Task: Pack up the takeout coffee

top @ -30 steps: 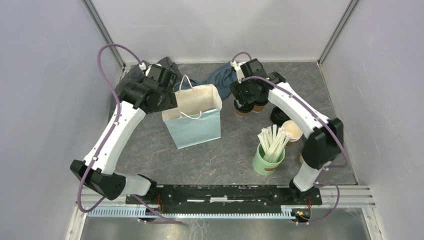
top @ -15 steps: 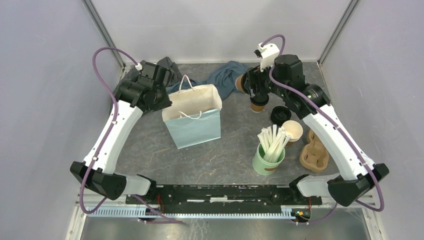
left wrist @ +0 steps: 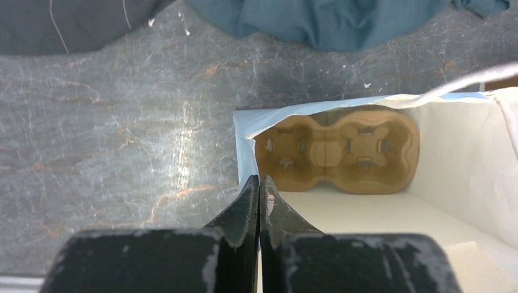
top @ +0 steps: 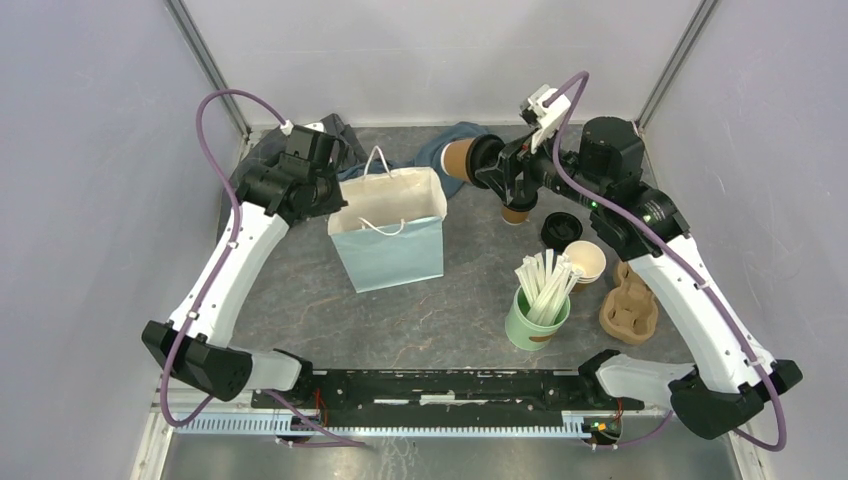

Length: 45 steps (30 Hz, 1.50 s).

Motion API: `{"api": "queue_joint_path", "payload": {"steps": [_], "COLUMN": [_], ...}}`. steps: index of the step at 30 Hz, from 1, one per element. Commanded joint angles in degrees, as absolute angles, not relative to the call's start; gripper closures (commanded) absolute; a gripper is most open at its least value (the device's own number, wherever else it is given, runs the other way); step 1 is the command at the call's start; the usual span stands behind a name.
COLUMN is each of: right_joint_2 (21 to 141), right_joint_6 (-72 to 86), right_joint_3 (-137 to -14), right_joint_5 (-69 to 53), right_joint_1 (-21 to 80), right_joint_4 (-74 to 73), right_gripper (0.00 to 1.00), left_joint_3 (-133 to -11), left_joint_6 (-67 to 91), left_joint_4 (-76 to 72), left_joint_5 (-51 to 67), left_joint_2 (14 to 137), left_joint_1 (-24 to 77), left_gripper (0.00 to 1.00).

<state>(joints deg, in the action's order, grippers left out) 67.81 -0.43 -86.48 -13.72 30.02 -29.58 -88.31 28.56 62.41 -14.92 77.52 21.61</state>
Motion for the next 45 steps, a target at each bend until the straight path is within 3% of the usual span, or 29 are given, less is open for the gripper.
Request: {"api": "queue_joint_path", "payload": {"steps": [1,7,16,24,34,45], "right_joint_2": [67.2,68.0,67.1,66.2,68.2,70.8], "right_joint_6": [-7.4,-11.9,-7.4,-9.7,-13.6,-10.5], "right_joint_3": [-87.5,-87.6,-85.0,-83.1,-83.8,-84.1], "right_joint_5": [-23.0,-21.8,-21.4,-14.4,0.3,12.6], "right_joint_1": [32.4,41.6,47.5,55.3,70.1,76.9], "right_joint_4": [-28.5,-30.5,-27.0,-29.2,-37.5,-40.4], "right_gripper": [0.97,1.0,0.98,1.0,1.0,1.0], "left_joint_3": [-85.4,-75.3,-56.7,-42.4,-36.5,-37.7], "left_joint_6": [23.1,20.3,18.2,19.7,18.9,20.6], "left_joint_4": [54.1,42.6,28.8,20.6,17.5,24.6], "left_joint_5": [-15.7,-14.1,-12.7,-14.0,-6.2,-7.7], "left_joint_2": [73.2,64.3,46.8,34.2,25.9,19.7], "left_joint_1": [21.3,21.4,21.3,21.3,21.3,21.3], "left_gripper": [0.98,0.98,0.98,0.98,0.98,0.98]}}
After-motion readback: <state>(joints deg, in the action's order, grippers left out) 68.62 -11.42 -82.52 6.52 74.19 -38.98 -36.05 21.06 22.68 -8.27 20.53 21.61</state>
